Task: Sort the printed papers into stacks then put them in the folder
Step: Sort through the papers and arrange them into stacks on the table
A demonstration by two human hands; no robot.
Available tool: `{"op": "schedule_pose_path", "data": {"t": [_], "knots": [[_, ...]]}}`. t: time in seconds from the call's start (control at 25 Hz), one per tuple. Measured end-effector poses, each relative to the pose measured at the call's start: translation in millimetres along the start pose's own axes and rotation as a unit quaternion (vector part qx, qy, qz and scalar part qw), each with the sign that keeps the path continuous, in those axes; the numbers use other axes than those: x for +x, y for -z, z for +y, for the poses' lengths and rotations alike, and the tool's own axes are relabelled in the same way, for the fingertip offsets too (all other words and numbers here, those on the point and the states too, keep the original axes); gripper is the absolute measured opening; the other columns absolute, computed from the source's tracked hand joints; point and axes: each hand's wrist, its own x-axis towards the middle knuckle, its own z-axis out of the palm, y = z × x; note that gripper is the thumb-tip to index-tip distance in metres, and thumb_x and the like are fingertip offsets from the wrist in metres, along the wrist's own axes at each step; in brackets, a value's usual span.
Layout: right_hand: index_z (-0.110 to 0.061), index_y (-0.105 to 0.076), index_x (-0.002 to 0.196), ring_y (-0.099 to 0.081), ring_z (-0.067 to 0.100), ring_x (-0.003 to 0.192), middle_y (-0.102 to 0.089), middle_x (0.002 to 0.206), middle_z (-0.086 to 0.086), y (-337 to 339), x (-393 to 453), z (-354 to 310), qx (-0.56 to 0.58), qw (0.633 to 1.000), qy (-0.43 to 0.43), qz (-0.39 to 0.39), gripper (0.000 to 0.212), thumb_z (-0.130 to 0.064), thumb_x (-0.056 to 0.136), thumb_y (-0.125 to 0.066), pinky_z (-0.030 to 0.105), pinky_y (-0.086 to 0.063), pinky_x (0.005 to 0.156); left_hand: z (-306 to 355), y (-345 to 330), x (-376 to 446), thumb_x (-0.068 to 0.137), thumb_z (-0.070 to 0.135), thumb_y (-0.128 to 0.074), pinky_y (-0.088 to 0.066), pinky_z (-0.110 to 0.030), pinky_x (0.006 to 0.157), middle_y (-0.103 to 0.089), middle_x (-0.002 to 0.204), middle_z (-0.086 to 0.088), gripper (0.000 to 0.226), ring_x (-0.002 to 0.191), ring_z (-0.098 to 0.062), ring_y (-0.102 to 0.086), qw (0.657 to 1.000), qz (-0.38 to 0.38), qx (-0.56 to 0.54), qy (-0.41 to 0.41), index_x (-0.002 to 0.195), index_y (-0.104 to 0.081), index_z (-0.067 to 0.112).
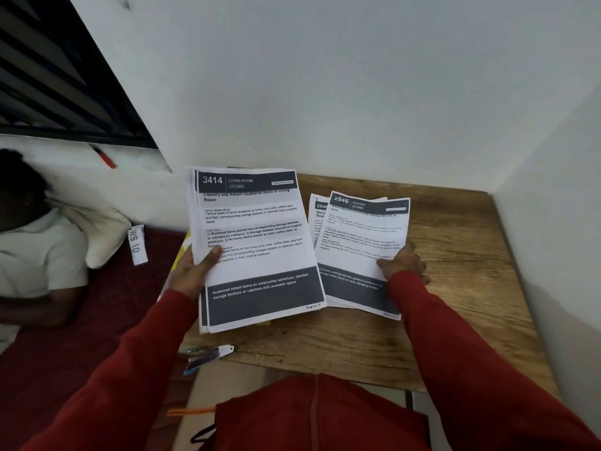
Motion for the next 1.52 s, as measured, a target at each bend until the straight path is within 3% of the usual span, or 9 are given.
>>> {"op": "schedule_pose_path", "data": {"t": [0.16, 0.28, 0.6, 0.72, 0.8, 0.92, 1.04, 1.28, 1.52], "knots": [[-0.013, -0.051, 0.117, -0.062, 0.036, 0.106, -0.066, 0.115, 0.016, 19, 8, 20, 0.115, 0.993, -0.001, 0.010, 0.047, -0.010, 0.077, -0.075, 0.040, -0.049, 0.089, -4, -10, 7, 0.092, 0.014, -0.061, -0.053, -0.047, 0.094, -0.065, 0.123, -0.017, 0.034, 0.111, -0.036, -0.063, 1.000, -0.023, -0.002, 0.008, 0.125, -0.059, 0.007], [-0.008, -0.052, 0.123, -0.063, 0.037, 0.104, -0.065, 0.117, 0.020, 55, 6, 55, 0.136, 0.988, 0.009, 0.072, 0.050, -0.004, 0.079, -0.074, 0.032, -0.045, 0.080, -2, -21, 9, 0.092, 0.013, -0.061, -0.056, -0.041, 0.090, -0.066, 0.121, -0.016, 0.025, 0.106, -0.031, -0.065, 0.999, -0.040, -0.008, 0.008, 0.117, -0.062, 0.012], [-0.006, -0.049, 0.129, -0.052, 0.045, 0.118, -0.053, 0.131, 0.027, 100, 11, 112, 0.035, 0.994, -0.030, 0.096, 0.071, -0.015, 0.068, -0.083, 0.050, -0.041, 0.098, -1, -60, 5, 0.059, 0.043, -0.086, -0.058, -0.033, 0.076, -0.071, 0.114, -0.007, 0.059, 0.099, -0.024, -0.070, 0.993, -0.116, -0.012, 0.034, 0.110, -0.066, 0.021], [-0.011, -0.043, 0.135, -0.038, 0.046, 0.122, -0.040, 0.135, 0.025, 87, -11, 81, -0.069, 0.974, 0.030, 0.216, 0.068, -0.037, 0.080, -0.074, 0.055, -0.033, 0.098, -3, -68, 6, 0.052, 0.049, -0.090, -0.058, -0.040, 0.083, -0.070, 0.115, -0.009, 0.071, 0.102, -0.028, -0.068, 0.991, -0.126, -0.014, 0.035, 0.112, -0.065, 0.021], [-0.020, -0.057, 0.122, -0.052, 0.036, 0.110, -0.057, 0.118, 0.011, 72, -33, 47, 0.080, 0.980, 0.143, 0.115, 0.049, -0.047, 0.083, -0.070, 0.043, -0.043, 0.087, -6, -74, 6, 0.062, 0.043, -0.087, -0.054, -0.047, 0.091, -0.069, 0.118, -0.012, 0.060, 0.106, -0.033, -0.066, 0.990, -0.132, -0.021, 0.042, 0.113, -0.065, 0.020], [-0.021, -0.065, 0.096, -0.066, 0.024, 0.086, -0.065, 0.092, -0.002, 44, -64, -1, 0.294, 0.940, 0.119, -0.126, 0.031, -0.040, 0.076, -0.080, 0.038, -0.055, 0.075, -10, -85, 0, 0.087, 0.019, -0.067, -0.050, -0.054, 0.095, -0.067, 0.120, -0.014, 0.029, 0.110, -0.037, -0.063, 0.990, -0.129, -0.016, 0.057, 0.115, -0.062, 0.019], [-0.017, -0.061, 0.078, -0.059, 0.015, 0.069, -0.062, 0.075, -0.003, 30, -70, -21, 0.344, 0.926, 0.114, -0.110, 0.025, -0.018, 0.072, -0.085, 0.031, -0.051, 0.068, -5, -86, -4, 0.090, 0.017, -0.062, -0.053, -0.050, 0.091, -0.068, 0.120, -0.013, 0.028, 0.107, -0.035, -0.065, 0.989, -0.129, -0.009, 0.069, 0.119, -0.060, 0.018], [-0.015, -0.070, 0.081, -0.068, 0.007, 0.068, -0.073, 0.084, 0.002, 30, -60, -27, 0.377, 0.908, 0.120, -0.138, 0.009, -0.007, 0.083, -0.074, 0.024, -0.053, 0.068, -6, -66, -5, 0.093, 0.015, -0.057, -0.060, -0.036, 0.075, -0.074, 0.105, -0.004, 0.023, 0.090, -0.023, -0.072, 0.994, -0.098, 0.005, 0.054, 0.116, -0.061, 0.018], [-0.014, -0.072, 0.095, -0.068, 0.024, 0.092, -0.072, 0.095, 0.003, 18, -30, -26, 0.222, 0.964, 0.140, -0.047, 0.012, -0.021, 0.085, -0.072, 0.029, -0.051, 0.083, -2, -11, -5, 0.093, 0.015, -0.060, -0.058, -0.032, 0.079, -0.074, 0.104, -0.001, 0.017, 0.090, -0.018, -0.071, 0.998, -0.018, 0.054, 0.015, 0.109, -0.064, 0.020]]}}
